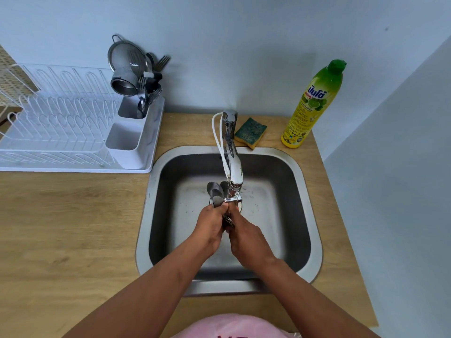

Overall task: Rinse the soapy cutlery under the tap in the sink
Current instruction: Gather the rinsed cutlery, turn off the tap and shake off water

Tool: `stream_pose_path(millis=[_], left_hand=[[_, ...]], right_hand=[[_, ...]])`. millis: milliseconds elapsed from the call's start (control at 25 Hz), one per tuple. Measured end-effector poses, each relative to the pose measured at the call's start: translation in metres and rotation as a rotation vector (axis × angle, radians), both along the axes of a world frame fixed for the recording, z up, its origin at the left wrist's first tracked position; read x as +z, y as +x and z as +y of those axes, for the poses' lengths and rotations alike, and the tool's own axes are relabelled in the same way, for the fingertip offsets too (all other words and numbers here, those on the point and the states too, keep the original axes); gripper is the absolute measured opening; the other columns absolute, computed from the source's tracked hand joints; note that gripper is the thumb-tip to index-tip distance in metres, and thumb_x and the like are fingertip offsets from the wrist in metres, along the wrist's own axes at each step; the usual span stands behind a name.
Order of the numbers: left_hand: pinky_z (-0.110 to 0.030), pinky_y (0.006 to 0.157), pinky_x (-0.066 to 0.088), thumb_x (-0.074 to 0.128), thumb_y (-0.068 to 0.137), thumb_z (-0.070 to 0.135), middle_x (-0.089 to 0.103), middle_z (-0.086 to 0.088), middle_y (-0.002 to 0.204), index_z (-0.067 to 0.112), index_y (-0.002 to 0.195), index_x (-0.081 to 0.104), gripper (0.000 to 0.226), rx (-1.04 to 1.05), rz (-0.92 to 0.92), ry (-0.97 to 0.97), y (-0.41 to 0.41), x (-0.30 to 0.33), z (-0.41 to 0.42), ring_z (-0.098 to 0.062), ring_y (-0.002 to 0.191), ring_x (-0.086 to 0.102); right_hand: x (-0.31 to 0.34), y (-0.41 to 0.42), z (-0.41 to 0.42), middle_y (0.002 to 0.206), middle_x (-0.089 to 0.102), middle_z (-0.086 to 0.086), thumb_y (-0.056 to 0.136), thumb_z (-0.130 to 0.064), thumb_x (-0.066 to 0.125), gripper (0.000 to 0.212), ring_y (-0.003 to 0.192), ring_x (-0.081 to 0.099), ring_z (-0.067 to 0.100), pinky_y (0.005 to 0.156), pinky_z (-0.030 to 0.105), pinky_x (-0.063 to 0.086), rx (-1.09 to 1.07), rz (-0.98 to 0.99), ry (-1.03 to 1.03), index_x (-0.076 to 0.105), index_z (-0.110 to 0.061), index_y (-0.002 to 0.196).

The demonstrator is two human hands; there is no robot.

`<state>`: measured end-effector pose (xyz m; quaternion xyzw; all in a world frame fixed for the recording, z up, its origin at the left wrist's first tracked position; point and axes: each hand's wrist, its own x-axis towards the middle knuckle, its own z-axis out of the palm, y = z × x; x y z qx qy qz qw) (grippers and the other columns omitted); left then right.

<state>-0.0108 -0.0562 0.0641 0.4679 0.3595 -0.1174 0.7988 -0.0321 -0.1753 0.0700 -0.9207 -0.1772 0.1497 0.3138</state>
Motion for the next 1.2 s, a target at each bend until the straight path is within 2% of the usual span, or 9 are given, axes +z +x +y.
stream_pose_path(millis=[200,320,400,480,600,800,960,1080,1200], left_hand=[[-0.038,0.072,0.054,0.055,0.096,0.014,0.066,0.000,0.066,0.012,0.098,0.067,0.012,-0.071,-0.001,0.122,0.013,0.006,-0.004,-0.022,0.072,0.066],[-0.033,0.070,0.055,0.071,0.090,0.021,0.069,-0.002,0.075,0.014,0.097,0.067,0.011,-0.204,-0.059,0.200,0.012,0.007,-0.004,-0.020,0.074,0.067],[-0.035,0.081,0.057,0.075,0.087,0.017,0.074,-0.001,0.088,0.017,0.104,0.068,0.018,-0.276,-0.113,0.247,0.010,0.004,0.000,-0.019,0.086,0.070],[-0.027,0.072,0.058,0.079,0.083,0.015,0.076,0.003,0.091,0.019,0.106,0.068,0.025,-0.337,-0.149,0.271,0.008,0.001,0.005,-0.011,0.086,0.072],[-0.014,0.063,0.054,0.086,0.076,0.017,0.078,0.009,0.082,0.017,0.102,0.072,0.029,-0.380,-0.196,0.244,0.005,-0.003,0.013,-0.001,0.074,0.073],[-0.031,0.074,0.058,0.078,0.086,0.024,0.082,-0.008,0.093,0.014,0.103,0.076,0.020,-0.322,-0.219,0.238,0.004,-0.007,0.018,-0.021,0.085,0.079],[-0.021,0.074,0.059,0.068,0.095,0.022,0.083,-0.007,0.095,0.016,0.114,0.071,0.019,-0.338,-0.239,0.246,0.003,-0.009,0.015,-0.021,0.092,0.079],[-0.033,0.087,0.059,0.064,0.098,0.019,0.083,-0.004,0.092,0.016,0.116,0.068,0.019,-0.324,-0.216,0.292,0.004,-0.010,0.010,-0.019,0.092,0.079],[-0.039,0.088,0.059,0.059,0.100,0.014,0.080,-0.002,0.081,0.017,0.111,0.068,0.015,-0.212,-0.152,0.255,0.008,-0.008,0.007,-0.021,0.087,0.078]], right_hand=[[-0.020,-0.001,-0.007,0.094,0.075,0.000,0.099,-0.023,0.060,0.051,0.070,0.073,0.010,0.063,0.019,0.056,-0.375,0.347,0.360,0.037,-0.028,0.144],[-0.020,0.011,-0.012,0.073,0.068,0.007,0.101,-0.020,0.054,0.014,0.059,0.065,0.019,0.053,0.029,0.052,-0.350,0.639,0.508,0.061,-0.019,0.114],[-0.018,0.013,-0.012,0.064,0.062,0.006,0.098,-0.016,0.054,0.011,0.053,0.060,0.021,0.048,0.027,0.048,-0.373,0.726,0.570,0.065,-0.016,0.100],[-0.019,0.013,-0.011,0.059,0.060,0.004,0.092,-0.019,0.056,0.014,0.049,0.058,0.021,0.050,0.029,0.046,-0.419,0.787,0.590,0.068,-0.013,0.093],[-0.021,0.015,-0.011,0.054,0.054,0.004,0.086,-0.021,0.056,0.023,0.046,0.054,0.022,0.053,0.031,0.046,-0.445,0.844,0.603,0.075,-0.013,0.077],[-0.018,0.020,-0.006,0.053,0.055,0.004,0.086,-0.020,0.056,0.018,0.043,0.056,0.022,0.048,0.029,0.047,-0.429,0.852,0.539,0.068,-0.007,0.085],[-0.020,0.025,-0.007,0.063,0.070,0.005,0.084,-0.027,0.057,0.018,0.057,0.070,0.022,0.063,0.039,0.056,-0.381,0.808,0.376,0.067,-0.019,0.096],[-0.024,0.027,-0.011,0.063,0.074,0.001,0.079,-0.034,0.057,0.020,0.054,0.070,0.008,0.051,0.023,0.045,-0.319,0.744,0.230,0.067,-0.024,0.091],[-0.031,0.024,-0.008,0.058,0.071,-0.001,0.076,-0.034,0.062,0.020,0.061,0.075,0.017,0.054,0.024,0.048,-0.388,0.775,0.256,0.069,-0.017,0.084]])
